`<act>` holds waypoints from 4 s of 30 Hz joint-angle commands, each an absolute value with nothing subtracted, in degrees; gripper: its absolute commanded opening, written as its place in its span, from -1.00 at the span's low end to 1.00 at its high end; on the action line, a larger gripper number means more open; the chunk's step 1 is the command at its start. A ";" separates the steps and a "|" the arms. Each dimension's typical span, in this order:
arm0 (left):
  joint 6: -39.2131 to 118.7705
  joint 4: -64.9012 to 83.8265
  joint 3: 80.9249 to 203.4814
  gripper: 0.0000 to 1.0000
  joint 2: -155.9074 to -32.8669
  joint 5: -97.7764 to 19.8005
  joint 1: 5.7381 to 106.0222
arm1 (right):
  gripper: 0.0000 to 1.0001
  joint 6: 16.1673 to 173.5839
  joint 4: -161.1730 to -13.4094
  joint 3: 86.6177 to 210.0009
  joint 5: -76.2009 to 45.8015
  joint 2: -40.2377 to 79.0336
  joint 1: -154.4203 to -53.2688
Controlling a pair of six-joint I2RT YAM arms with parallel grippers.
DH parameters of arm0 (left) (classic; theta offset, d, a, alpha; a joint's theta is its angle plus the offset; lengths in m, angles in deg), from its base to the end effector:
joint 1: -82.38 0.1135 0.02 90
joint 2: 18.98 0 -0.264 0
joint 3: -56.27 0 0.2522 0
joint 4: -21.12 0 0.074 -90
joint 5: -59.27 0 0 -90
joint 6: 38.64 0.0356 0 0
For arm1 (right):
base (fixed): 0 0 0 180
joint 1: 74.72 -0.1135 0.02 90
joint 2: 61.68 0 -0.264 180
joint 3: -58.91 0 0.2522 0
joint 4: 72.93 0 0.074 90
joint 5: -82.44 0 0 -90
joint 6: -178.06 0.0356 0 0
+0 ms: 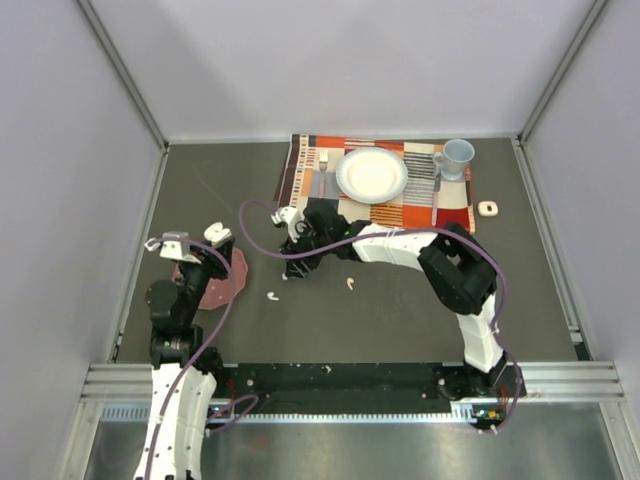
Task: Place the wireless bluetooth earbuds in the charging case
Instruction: Pick up the right earbud from the center of the board.
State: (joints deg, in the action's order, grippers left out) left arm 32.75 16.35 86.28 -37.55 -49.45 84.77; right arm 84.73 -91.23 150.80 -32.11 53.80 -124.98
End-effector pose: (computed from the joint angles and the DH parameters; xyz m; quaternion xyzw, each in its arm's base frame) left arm 0.1243 -0.0062 0.2601 -0.0001 0.6671 -0.2110 0.7145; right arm 0.2724 0.3508 0.1799 -0.4796 0.7574 0.3367 0.2881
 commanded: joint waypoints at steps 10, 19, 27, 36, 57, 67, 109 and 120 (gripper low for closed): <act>29.56 19.14 85.68 -1.00 -34.89 -52.09 88.36 | 0.04 81.74 -90.56 157.23 -33.05 58.55 -127.10; 30.00 18.26 86.29 -1.00 -34.27 -50.85 88.44 | -0.05 82.08 -90.30 157.05 -32.43 59.96 -127.72; 30.09 18.34 86.38 -1.00 -34.36 -51.03 88.36 | -0.07 81.73 -90.39 157.05 -30.94 61.01 -127.80; 29.82 19.14 85.86 -1.00 -34.27 -51.47 88.36 | -0.16 81.73 -90.30 157.05 -30.06 62.24 -128.16; 29.65 19.22 84.89 -1.00 -34.19 -51.82 88.36 | -0.48 80.42 -91.62 157.58 -26.98 63.47 -129.30; 29.56 19.05 84.80 -1.00 -34.19 -51.73 88.36 | -0.31 81.03 -91.79 156.52 -26.63 62.77 -129.30; 30.18 19.22 85.06 -1.00 -35.24 -51.56 88.36 | -0.37 75.23 -94.69 154.76 -24.70 61.54 -129.30; 30.09 19.40 84.80 -1.00 -35.59 -52.08 88.36 | -0.58 78.03 -93.99 154.68 -22.94 60.75 -129.12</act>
State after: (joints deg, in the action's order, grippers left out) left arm 30.04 16.35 85.21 -35.38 -51.33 87.96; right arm 75.85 -90.27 155.09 -24.84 60.88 -128.76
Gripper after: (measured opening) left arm 0.343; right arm 0.249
